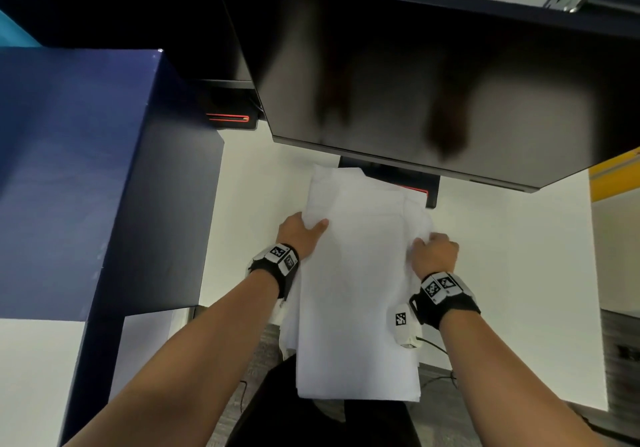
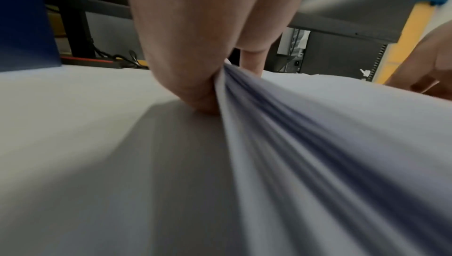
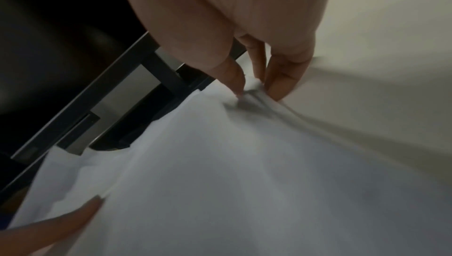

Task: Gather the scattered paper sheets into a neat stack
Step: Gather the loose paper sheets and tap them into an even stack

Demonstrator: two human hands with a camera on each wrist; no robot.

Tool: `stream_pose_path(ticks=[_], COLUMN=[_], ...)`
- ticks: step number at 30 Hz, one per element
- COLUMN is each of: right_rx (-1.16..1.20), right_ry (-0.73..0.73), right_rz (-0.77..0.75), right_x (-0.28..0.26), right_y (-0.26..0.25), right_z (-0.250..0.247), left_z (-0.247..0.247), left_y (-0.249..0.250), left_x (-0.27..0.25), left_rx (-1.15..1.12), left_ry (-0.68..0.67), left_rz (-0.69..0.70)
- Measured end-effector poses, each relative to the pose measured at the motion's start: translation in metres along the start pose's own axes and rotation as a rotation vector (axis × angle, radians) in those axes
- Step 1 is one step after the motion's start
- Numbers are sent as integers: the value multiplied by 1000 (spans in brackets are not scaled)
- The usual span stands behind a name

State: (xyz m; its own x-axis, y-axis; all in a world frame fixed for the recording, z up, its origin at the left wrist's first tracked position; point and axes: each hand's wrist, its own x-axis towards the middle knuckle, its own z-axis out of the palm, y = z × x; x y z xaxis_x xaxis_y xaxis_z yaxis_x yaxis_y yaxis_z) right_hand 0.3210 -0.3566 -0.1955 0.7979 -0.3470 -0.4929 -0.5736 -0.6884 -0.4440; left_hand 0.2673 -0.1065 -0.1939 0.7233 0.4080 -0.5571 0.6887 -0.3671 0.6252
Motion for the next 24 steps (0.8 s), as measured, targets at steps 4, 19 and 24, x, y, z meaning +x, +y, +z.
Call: stream_pose_path(ticks=[4, 19, 24], right_rx=[9, 56, 222], right_ry=[-89, -242, -376], right_rz=[-89, -91, -66], right_x=[-1, -61, -48], right_y=[-10, 42, 39], right_z=[6, 18, -2], left_z=[5, 12, 6], left_y=[6, -50, -48], left_x=[5, -59, -68], left_rx=[-55, -246, -346], left_ry=[-64, -225, -238], left_rz=[-7, -100, -48])
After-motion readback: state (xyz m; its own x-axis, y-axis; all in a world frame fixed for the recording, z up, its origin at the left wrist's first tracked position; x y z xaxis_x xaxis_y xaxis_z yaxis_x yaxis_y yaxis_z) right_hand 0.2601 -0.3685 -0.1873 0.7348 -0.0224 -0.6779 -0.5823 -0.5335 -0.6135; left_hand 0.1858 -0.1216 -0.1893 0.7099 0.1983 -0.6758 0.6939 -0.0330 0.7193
